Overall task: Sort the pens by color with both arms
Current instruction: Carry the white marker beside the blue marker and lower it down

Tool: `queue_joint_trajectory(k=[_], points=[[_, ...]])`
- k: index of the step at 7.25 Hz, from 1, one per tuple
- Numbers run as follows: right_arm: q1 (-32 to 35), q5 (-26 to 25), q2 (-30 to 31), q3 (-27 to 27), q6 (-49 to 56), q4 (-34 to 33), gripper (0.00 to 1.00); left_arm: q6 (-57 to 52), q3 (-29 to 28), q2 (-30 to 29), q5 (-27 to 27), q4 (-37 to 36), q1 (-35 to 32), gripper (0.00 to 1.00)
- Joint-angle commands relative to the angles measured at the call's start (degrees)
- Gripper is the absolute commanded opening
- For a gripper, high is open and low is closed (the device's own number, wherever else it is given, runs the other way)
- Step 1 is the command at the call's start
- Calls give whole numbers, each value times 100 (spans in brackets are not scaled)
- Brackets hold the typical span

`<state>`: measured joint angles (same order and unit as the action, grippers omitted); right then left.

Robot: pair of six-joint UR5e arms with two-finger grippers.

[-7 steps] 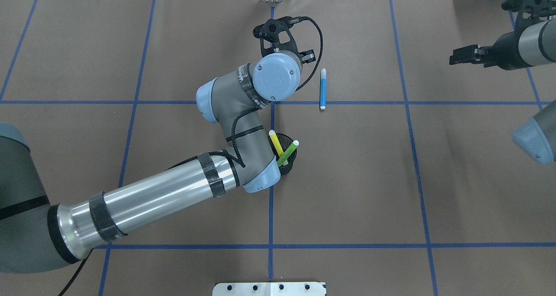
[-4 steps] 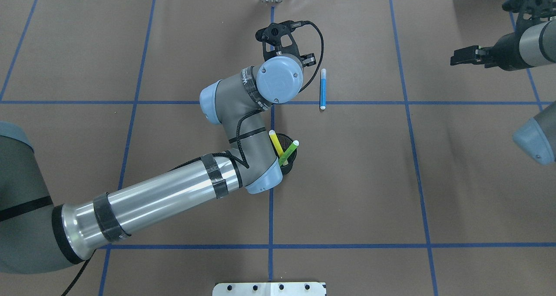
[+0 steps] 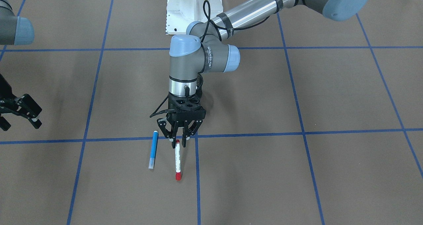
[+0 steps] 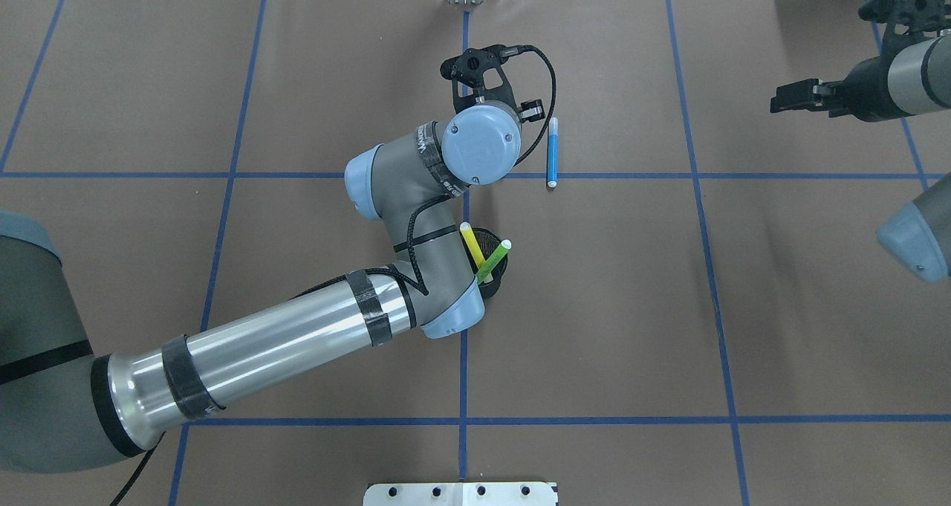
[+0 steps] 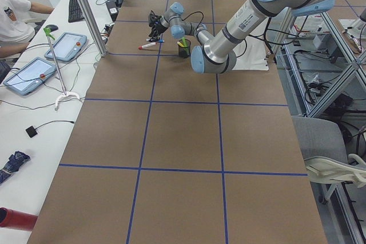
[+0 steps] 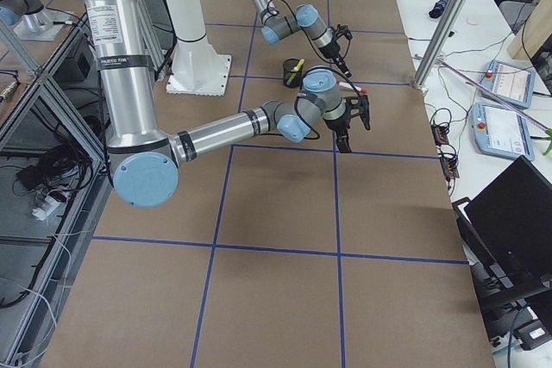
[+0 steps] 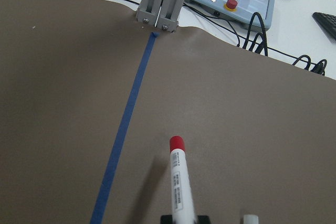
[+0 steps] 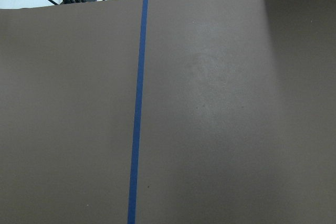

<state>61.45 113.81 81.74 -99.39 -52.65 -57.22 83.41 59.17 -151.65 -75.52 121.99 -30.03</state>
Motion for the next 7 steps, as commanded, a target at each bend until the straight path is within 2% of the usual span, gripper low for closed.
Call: queue_joint_trajectory(k=[1, 3, 5, 6, 7], points=[[8, 1, -9, -2, 0, 0, 100, -9, 33, 21, -7, 0, 14, 99], [-10, 1, -96, 7, -17, -9, 100, -26, 348, 39, -24, -18, -12, 99], [-193, -8, -315, 42, -549, -26, 100, -70, 1469, 738, -94, -271, -38, 99], [-421, -8, -586, 25, -1119, -44, 100, -471, 2145, 1055, -443, -699, -160, 99], [-719, 53, -876, 24, -1960, -44, 100, -570, 2917, 1676, -638, -886, -309, 99]])
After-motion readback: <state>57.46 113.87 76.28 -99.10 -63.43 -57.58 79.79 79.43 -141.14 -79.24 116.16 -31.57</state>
